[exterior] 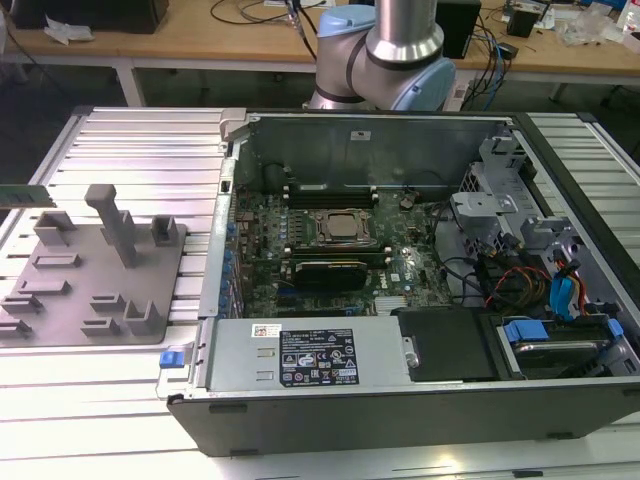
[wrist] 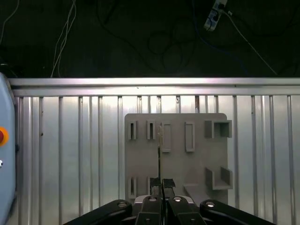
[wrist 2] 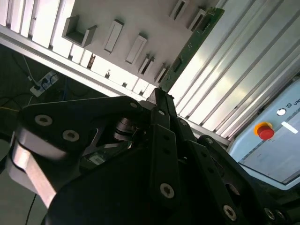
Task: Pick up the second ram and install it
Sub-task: 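Pick up the second ram and move it above second insertion slot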
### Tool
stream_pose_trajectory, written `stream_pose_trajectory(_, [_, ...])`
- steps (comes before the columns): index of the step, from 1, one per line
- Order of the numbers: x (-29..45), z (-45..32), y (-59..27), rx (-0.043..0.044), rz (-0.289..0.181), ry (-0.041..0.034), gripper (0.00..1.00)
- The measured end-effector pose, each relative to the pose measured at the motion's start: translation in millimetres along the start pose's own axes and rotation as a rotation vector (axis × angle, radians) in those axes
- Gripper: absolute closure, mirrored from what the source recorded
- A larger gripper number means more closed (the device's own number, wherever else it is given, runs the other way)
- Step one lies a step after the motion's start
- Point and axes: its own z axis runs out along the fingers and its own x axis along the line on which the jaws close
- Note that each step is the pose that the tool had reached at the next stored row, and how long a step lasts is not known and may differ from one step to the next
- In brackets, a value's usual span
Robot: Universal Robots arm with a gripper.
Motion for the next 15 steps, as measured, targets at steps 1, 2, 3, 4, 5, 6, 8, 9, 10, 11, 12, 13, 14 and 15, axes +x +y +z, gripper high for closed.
stream_pose_trajectory(1, [-1.0,-5.6,0.3,0.0000,0.000,-0.0001,0.91])
stream_pose_trajectory(2, [-1.6,-7.2,0.4,0.0000,0.000,-0.0001,0.91])
stream_pose_trajectory(3, [-1.8,-8.2,0.4,0.0000,-0.001,0.0000,0.91])
stream_pose_trajectory(4, [-2.0,-9.8,0.3,0.0000,-0.001,0.0002,0.91])
stream_pose_trajectory(5, [-2.3,-10.7,0.4,0.0000,-0.001,0.0003,0.91])
stream_pose_trajectory(6, [-2.7,-11.9,0.5,0.0000,-0.001,0.0005,0.91])
stream_pose_trajectory(8, [-3.1,-15.2,0.6,0.0001,-0.001,0.0007,0.91])
stream_pose_trajectory(9, [-3.2,-17.8,0.7,0.0000,-0.002,0.0008,0.91])
stream_pose_trajectory(10, [-3.3,-19.4,0.7,0.0000,-0.002,0.0008,0.91])
stream_pose_trajectory(11, [-3.4,-20.0,0.6,0.0001,-0.002,0.0008,0.91])
stream_pose_trajectory(12, [-3.4,-21.1,0.5,0.0000,-0.002,0.0009,0.91])
stream_pose_trajectory(13, [-3.3,-21.5,0.4,0.0001,-0.002,0.0009,0.91])
stream_pose_trajectory(14, [-3.3,-21.5,0.4,0.0003,-0.002,0.0008,0.91])
stream_pose_trajectory(15, [-3.3,-21.7,0.4,0.0000,-0.002,0.0009,0.91])
